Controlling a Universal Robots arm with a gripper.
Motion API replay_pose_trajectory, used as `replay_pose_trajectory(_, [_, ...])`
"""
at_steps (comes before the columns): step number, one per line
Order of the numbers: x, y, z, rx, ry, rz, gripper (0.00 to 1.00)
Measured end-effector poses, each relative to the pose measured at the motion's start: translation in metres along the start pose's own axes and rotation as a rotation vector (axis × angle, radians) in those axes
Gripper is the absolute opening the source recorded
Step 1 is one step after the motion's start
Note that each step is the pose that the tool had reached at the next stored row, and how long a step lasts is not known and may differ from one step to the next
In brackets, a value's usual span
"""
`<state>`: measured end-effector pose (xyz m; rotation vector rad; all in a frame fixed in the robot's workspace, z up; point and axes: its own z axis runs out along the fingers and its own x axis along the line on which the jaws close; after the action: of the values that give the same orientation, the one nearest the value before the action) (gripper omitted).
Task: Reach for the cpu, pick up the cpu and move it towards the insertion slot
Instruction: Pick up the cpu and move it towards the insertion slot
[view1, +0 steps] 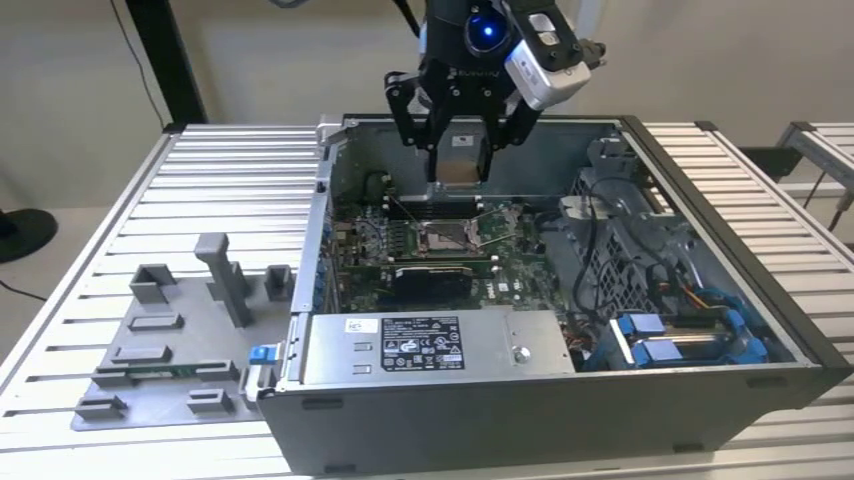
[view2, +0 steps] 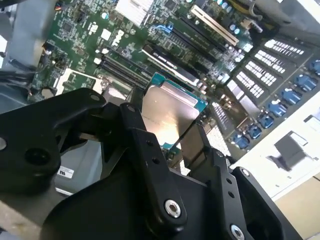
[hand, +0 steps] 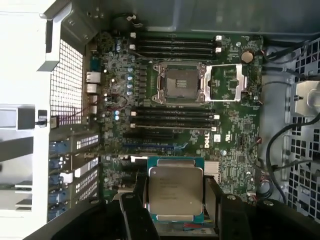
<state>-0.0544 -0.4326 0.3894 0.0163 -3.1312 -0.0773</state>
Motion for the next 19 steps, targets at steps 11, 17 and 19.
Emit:
replay_pose_trajectory(11, [-0.0116, 0.0394, 0.0045, -0.0001, 0.0000, 0.000, 0.00])
replay_pose_trajectory(17, [-0.0165, 0.0627, 0.0108, 0.0002, 0.0001, 0.000, 0.00])
replay_pose_trajectory(19, [-0.0177, 0.0716, 0.0143, 0.0000, 0.0000, 0.000, 0.00])
